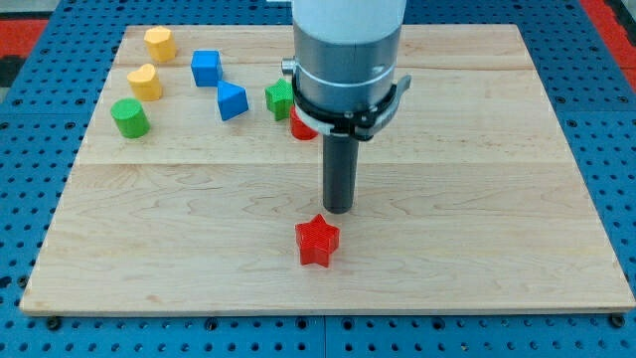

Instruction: Separate the red circle and green star from each other

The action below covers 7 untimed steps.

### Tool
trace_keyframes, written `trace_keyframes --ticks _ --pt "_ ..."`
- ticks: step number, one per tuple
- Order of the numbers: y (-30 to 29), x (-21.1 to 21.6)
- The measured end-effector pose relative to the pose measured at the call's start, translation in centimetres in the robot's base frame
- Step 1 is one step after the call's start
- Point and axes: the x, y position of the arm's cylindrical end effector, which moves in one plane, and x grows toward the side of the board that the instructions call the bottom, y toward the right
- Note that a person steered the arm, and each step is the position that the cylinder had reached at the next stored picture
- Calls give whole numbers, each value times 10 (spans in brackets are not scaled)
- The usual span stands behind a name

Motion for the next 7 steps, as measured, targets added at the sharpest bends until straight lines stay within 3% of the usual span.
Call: trace_keyframes --ticks 2,3,4,6,7 --pt "1 -11" --pt "-85 -38" --pt "-121 -88" --pt "-73 -167" --pt "-57 -167"
